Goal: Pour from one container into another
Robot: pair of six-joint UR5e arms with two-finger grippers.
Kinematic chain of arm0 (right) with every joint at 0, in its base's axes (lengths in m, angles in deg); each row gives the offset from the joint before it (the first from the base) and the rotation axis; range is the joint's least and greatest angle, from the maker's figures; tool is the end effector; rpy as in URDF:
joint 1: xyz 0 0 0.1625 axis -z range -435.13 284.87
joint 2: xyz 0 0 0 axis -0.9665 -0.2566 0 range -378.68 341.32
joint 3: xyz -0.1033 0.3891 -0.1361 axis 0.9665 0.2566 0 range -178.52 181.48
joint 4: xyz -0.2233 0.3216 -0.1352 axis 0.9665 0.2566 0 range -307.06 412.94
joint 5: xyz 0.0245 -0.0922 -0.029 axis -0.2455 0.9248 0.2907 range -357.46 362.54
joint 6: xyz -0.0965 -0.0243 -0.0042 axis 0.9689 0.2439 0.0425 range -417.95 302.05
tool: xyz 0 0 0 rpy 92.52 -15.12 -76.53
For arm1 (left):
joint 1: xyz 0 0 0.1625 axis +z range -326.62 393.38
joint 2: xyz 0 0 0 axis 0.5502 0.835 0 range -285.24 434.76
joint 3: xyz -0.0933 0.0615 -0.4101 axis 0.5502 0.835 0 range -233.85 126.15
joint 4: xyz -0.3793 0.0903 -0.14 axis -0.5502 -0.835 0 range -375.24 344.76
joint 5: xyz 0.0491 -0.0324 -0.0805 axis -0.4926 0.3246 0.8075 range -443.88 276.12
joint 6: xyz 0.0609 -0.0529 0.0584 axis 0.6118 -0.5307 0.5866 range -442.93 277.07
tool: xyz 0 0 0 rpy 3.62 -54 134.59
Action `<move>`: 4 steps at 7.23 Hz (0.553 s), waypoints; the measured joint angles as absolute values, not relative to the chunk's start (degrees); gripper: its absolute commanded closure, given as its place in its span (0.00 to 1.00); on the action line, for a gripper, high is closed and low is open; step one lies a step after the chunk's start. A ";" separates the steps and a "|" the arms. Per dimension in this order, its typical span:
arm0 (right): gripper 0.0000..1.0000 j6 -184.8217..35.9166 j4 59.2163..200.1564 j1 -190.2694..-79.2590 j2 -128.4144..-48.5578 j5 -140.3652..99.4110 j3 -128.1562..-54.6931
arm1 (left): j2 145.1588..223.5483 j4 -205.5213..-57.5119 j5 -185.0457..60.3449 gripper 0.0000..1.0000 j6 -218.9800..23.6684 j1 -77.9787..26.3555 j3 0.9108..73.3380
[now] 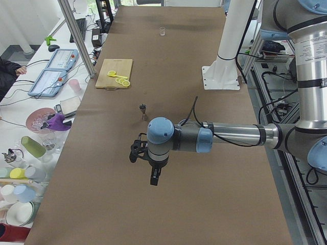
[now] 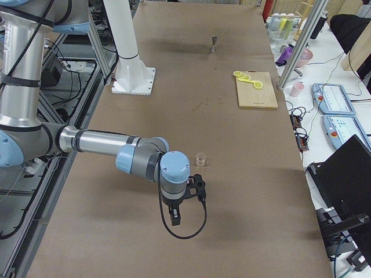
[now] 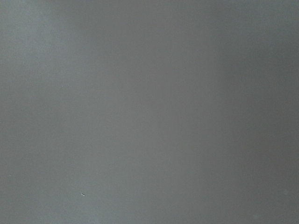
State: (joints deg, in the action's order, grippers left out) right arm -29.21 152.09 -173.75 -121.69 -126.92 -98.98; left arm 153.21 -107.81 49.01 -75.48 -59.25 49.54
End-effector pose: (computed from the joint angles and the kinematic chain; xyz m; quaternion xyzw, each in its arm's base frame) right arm 0.1259 -0.3634 0.6895 0.0167 -0.3489 -0.1297 0.9280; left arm -0.0844 -0.4085 0.6315 0.0677 0.3608 0.0531 0.9286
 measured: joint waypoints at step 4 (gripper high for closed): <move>0.00 -29.21 152.08 -173.70 -121.69 -126.92 -98.98 | 153.12 -108.39 49.01 0.02 -75.54 -59.25 49.43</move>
